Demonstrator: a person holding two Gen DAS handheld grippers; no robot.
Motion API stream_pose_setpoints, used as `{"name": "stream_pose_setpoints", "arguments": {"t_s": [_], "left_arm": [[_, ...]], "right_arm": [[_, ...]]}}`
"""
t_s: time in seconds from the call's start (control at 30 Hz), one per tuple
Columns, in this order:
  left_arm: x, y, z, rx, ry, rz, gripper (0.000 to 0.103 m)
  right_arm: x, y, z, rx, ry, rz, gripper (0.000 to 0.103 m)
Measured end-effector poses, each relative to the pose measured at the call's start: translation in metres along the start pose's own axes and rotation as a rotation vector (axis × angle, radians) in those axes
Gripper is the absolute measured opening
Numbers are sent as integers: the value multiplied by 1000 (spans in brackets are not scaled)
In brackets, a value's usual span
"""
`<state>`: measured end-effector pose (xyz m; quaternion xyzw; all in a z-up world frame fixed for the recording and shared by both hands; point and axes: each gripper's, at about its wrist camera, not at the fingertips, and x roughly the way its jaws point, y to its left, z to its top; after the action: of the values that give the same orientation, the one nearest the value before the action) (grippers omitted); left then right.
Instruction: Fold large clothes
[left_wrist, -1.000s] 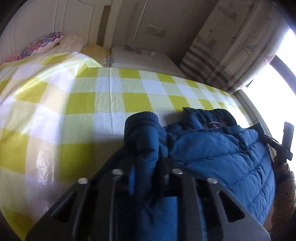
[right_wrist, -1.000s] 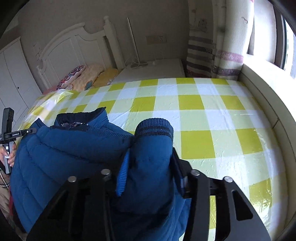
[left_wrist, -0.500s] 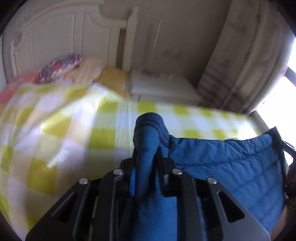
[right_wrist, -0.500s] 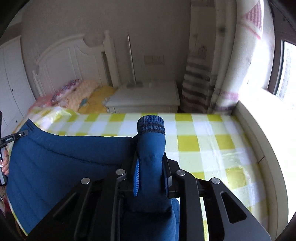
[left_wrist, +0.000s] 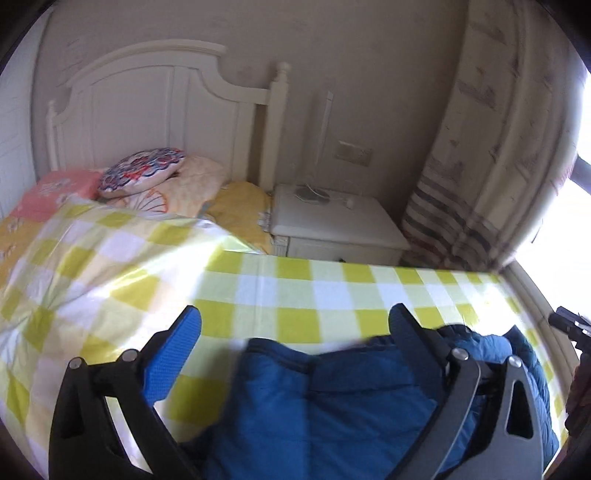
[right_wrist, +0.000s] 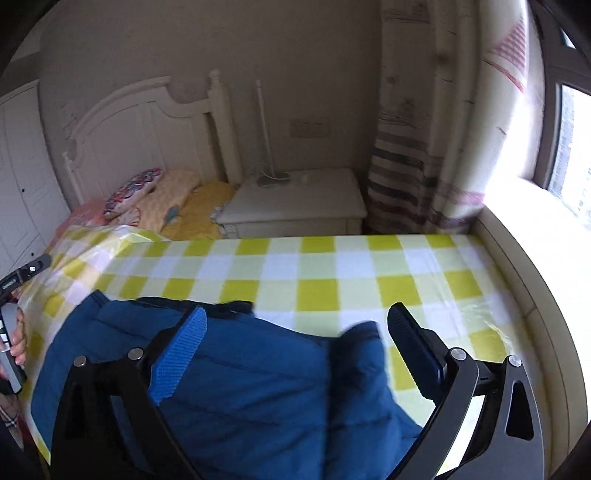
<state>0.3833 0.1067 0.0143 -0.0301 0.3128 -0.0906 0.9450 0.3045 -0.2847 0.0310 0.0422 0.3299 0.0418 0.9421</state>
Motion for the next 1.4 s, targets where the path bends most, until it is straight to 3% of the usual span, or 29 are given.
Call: {"name": "stream_pose_setpoints", "arguments": {"t_s": [0.07, 0.17, 0.23, 0.3, 0.33, 0.47, 0.63, 0.73, 0.83, 0.9, 0.97, 1.07, 1.23, 1.33, 1.4], "left_arm": [[9, -45, -4, 138, 3, 75, 101], [28, -92, -24, 283, 47, 98, 101], [53, -116, -47, 360, 88, 105, 101], [89, -123, -70, 416, 179, 138, 101], [106, -122, -79, 404, 236, 138, 101], [109, -99, -80, 286, 243, 53, 101], [99, -89, -77, 231, 226, 14, 101], [60, -60, -69, 108, 213, -126, 100], [2, -15, -81, 13, 175, -253, 100], [-43, 24, -106, -9, 142, -259, 101], [-81, 61, -139, -13, 140, -197, 101], [-121, 98, -187, -41, 170, -190, 100], [-148, 107, -234, -93, 152, -256, 101], [-130, 92, -239, -115, 189, -291, 100], [-118, 73, -238, -85, 202, -322, 100]], "right_arm": [[7, 40, 3, -80, 0, -15, 96], [40, 87, -9, -217, 71, -63, 95], [64, 97, -33, -287, 118, -106, 94], [104, 91, -63, -307, 239, -134, 94], [115, 83, -68, -267, 275, -103, 94], [120, 67, -67, -194, 278, -50, 97], [117, 63, -66, -175, 282, -19, 99], [102, 58, -61, -146, 319, 66, 98], [40, 39, -64, -124, 245, 153, 98], [-22, 17, -82, -146, 145, 190, 98], [-65, -8, -107, -145, 85, 193, 98], [-113, -51, -162, -71, 74, 200, 98], [-131, -75, -240, 1, 146, 195, 98], [-122, -77, -252, 46, 140, 210, 98], [-111, -71, -251, 38, 145, 221, 86]]}}
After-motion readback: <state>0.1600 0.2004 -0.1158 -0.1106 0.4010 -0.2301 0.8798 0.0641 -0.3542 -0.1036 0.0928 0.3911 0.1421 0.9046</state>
